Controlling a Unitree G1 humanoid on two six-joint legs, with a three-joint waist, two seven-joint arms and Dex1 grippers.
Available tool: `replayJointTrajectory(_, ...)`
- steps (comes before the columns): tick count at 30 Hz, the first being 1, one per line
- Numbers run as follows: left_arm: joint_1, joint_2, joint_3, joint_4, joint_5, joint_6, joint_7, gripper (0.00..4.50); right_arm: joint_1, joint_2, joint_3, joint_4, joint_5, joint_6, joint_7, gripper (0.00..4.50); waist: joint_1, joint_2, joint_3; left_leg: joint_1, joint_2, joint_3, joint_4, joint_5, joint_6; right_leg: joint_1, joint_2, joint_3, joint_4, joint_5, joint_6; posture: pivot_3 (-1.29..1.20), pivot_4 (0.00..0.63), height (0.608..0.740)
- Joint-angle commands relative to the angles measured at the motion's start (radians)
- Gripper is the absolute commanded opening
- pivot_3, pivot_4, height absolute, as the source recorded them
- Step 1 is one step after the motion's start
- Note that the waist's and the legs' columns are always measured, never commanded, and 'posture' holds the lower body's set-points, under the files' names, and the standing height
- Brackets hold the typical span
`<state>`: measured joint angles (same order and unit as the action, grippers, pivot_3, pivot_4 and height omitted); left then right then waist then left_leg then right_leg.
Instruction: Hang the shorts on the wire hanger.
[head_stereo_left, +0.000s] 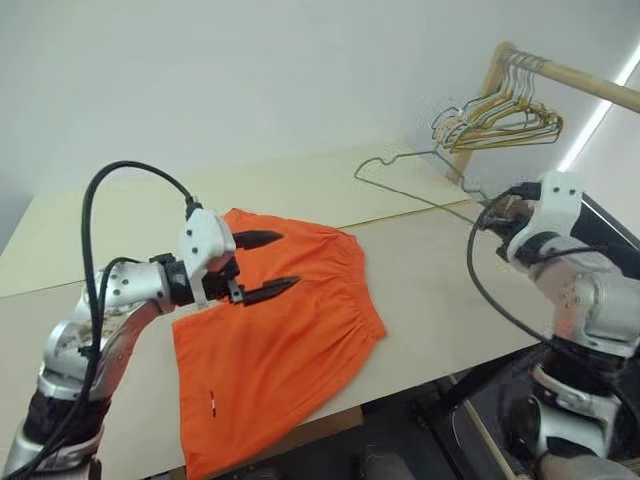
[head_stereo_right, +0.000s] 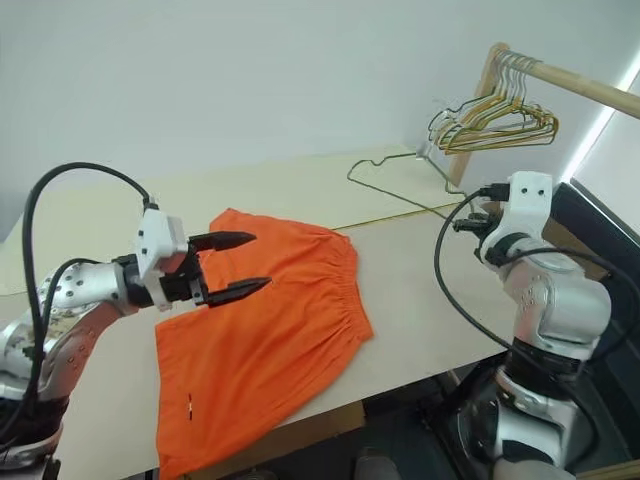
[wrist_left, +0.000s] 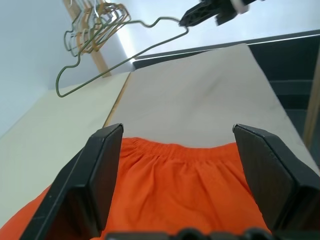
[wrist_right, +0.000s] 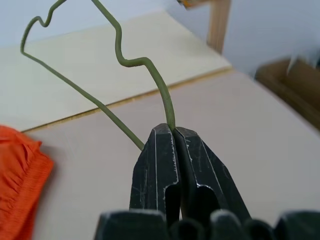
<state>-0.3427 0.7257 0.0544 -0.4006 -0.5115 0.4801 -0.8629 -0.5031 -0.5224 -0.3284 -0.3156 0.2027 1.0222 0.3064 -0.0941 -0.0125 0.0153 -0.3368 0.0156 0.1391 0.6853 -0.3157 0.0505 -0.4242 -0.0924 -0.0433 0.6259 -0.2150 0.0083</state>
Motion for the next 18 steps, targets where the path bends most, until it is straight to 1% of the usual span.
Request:
replayJointTrajectory(1, -0.103, -0.025, -0.003, 0.107, 0.066, -0.063, 0.034, 3.78, 0.085, -0.182, 0.147, -0.119, -0.118, -0.388, 0.148, 0.03, -0.001, 0.0, 0.001, 0.0, -0.001, 0.0, 0.0, 0.0, 0.0, 0.0, -0.001, 0.0, 0.0, -0.001, 0.001, -0.12, 0.0, 0.74)
replayJointTrajectory(2, -0.143, -0.04, -0.009, 0.156, 0.087, -0.079, 0.045, 3.78, 0.115, -0.237, 0.176, -0.122, -0.154, -0.506, 0.182, 0.03, -0.004, -0.001, 0.001, 0.001, -0.001, 0.0, 0.0, 0.0, 0.001, 0.0, 0.0, 0.0, 0.0, -0.001, 0.001, -0.13, 0.0, 0.74)
replayJointTrajectory(4, -0.215, -0.066, -0.021, 0.246, 0.118, -0.108, 0.055, 3.78, 0.144, -0.296, 0.194, -0.113, -0.182, -0.665, 0.228, 0.03, -0.007, -0.002, 0.002, 0.001, -0.001, 0.001, 0.0, 0.0, 0.001, 0.001, 0.0, 0.001, 0.0, -0.001, 0.002, -0.13, 0.0, 0.74)
replayJointTrajectory(7, -0.285, -0.082, -0.043, 0.363, 0.158, -0.172, 0.012, 3.78, 0.146, -0.324, 0.185, -0.108, -0.155, -0.777, 0.288, 0.03, -0.02, -0.004, 0.003, 0.001, 0.001, 0.002, 0.0, 0.0, 0.0, 0.003, 0.001, 0.002, 0.0, 0.0, 0.002, -0.14, 0.0, 0.74)
replayJointTrajectory(11, -0.343, -0.086, -0.073, 0.48, 0.166, -0.228, -0.101, 3.78, 0.112, -0.313, 0.159, -0.135, -0.073, -0.771, 0.342, 0.03, -0.029, -0.004, 0.003, 0.001, 0.001, 0.002, 0.0, 0.0, 0.0, 0.001, 0.001, 0.002, 0.0, 0.0, 0.001, -0.15, 0.0, 0.74)
replayJointTrajectory(15, -0.373, -0.073, -0.102, 0.552, 0.127, -0.252, -0.292, 3.78, 0.062, -0.295, 0.136, -0.138, 0.021, -0.707, 0.363, 0.03, -0.03, -0.004, 0.003, 0.001, 0.001, 0.002, 0.001, 0.0, 0.0, 0.0, 0.0, 0.001, 0.0, 0.0, 0.001, -0.17, 0.0, 0.74)
replayJointTrajectory(18, -0.379, -0.054, -0.124, 0.591, 0.143, -0.262, -0.39, 3.78, 0.04, -0.296, 0.126, -0.134, 0.063, -0.671, 0.372, 0.03, -0.029, -0.004, 0.003, 0.001, 0.001, 0.001, 0.001, 0.0, 0.001, 0.0, 0.0, 0.0, 0.0, 0.0, 0.001, -0.17, 0.0, 0.74)
